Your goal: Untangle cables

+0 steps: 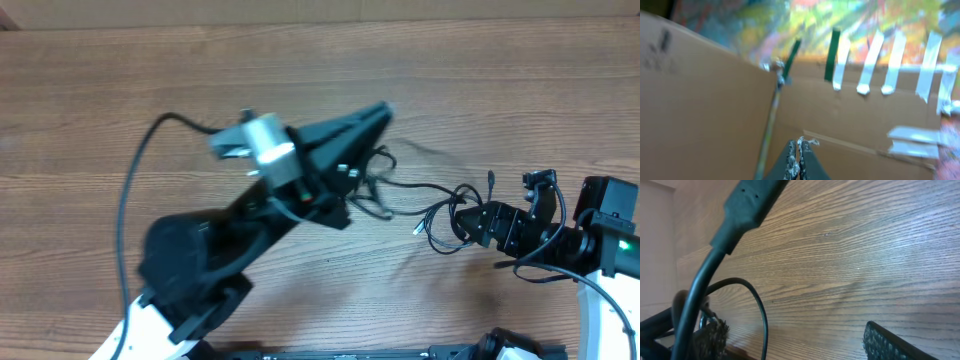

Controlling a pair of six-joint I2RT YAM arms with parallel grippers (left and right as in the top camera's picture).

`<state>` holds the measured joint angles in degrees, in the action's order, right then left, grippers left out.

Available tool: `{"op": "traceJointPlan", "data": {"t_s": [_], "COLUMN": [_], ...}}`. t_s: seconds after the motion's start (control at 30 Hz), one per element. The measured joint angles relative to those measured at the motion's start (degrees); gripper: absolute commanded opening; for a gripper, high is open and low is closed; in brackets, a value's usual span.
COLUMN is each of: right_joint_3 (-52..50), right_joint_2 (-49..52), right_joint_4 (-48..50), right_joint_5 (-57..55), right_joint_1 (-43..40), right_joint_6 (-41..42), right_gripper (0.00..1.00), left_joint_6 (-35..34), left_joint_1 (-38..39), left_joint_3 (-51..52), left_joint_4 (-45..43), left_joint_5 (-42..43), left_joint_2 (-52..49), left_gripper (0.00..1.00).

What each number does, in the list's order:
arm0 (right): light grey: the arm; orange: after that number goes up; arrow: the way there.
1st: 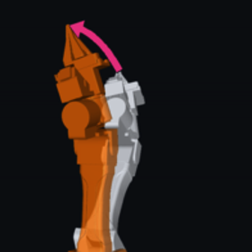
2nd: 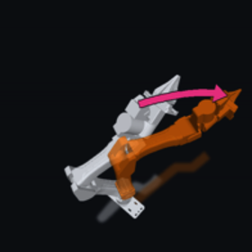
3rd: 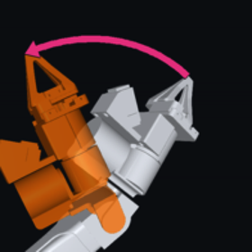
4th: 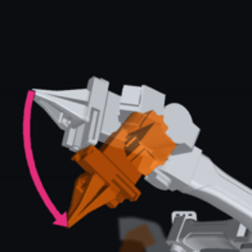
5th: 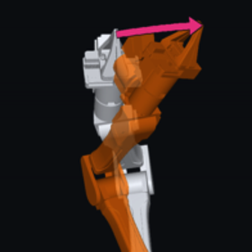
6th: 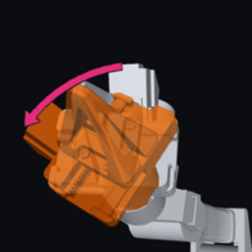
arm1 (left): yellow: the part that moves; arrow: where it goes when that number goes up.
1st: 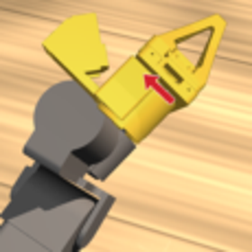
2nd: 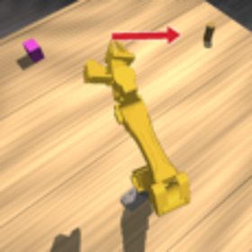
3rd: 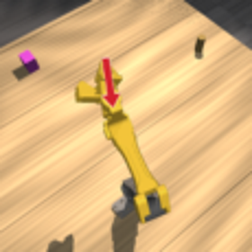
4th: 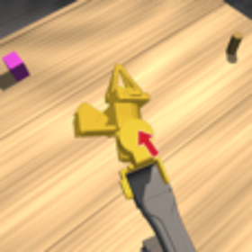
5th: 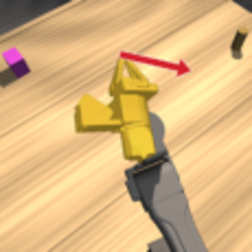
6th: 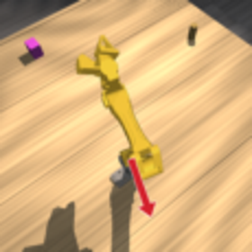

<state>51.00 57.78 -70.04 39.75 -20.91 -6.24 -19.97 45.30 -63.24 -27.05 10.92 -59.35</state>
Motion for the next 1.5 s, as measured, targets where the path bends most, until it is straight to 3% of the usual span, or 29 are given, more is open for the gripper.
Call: {"op": "traceJointPlan", "data": {"t_s": [0.03,0.13,0.17,0.37,0.43,0.53,0.63,0.83,0.97,1.07,1.17,1.23,1.5], "right_joint_3": [0.0,0.0,0.0,0.0,0.0,0.0,0.0,0.0,0.0,0.0,0.0,0.0,0.0], "right_joint_2": [0.42,1.27,1.4,1.53,1.53,1.53,1.53,1.53,1.53,1.53,1.53,1.53,1.55], "right_joint_4": [-0.02,0.17,0.15,0.11,0.04,-0.04,0.02,1.77,3.65,4.81,5.11,5.11,5.01], "right_joint_5": [-1.27,-2.54,-2.75,-3.19,-3.21,-3.52,-3.78,-4.59,-7.56,-9.9,-11.06,-11.58,-12.11], "right_joint_1": [-0.02,-0.07,-0.07,-0.04,-0.04,-0.04,-0.07,-0.04,-0.04,-0.04,-0.07,-0.04,-0.04], "right_joint_6": [0.09,0.28,0.24,0.42,0.46,0.37,0.76,6.54,14.01,19.93,24.22,25.66,27.89], "right_gripper": [0.64,0.08,0.04,0.04,0.21,0.61,0.78,0.9,1.0,1.0,1.0,1.0,1.0], "left_joint_6": [-0.04,-0.04,-0.04,-0.04,-0.04,-0.04,-0.31,-0.17,4.79,9.92,16.57,21.27,36.04], "left_joint_1": [-0.9,-2.64,-3.06,-3.41,-3.41,-3.43,-3.41,-3.41,-3.41,-3.41,-3.41,-3.41,-1.07], "left_joint_3": [0.0,-0.15,-0.26,-0.79,-0.79,-0.79,-0.87,-0.87,-0.87,-0.87,-0.87,-0.87,-0.87], "left_joint_4": [-0.33,0.09,0.37,6.67,9.53,14.12,20.55,30.93,35.21,37.92,40.96,43.08,50.49], "left_joint_5": [-0.07,-0.22,-0.22,-0.68,-1.14,-1.57,-1.68,3.06,11.3,18.69,26.14,30.71,39.21], "left_joint_2": [1.33,4.66,5.31,5.86,5.38,4.79,3.85,-2.6,-8.81,-14.27,-19.37,-22.73,-32.92], "left_gripper": [0.04,0.04,0.04,0.04,0.04,0.11,0.27,0.61,0.64,0.63,0.79,0.82,0.78]}}
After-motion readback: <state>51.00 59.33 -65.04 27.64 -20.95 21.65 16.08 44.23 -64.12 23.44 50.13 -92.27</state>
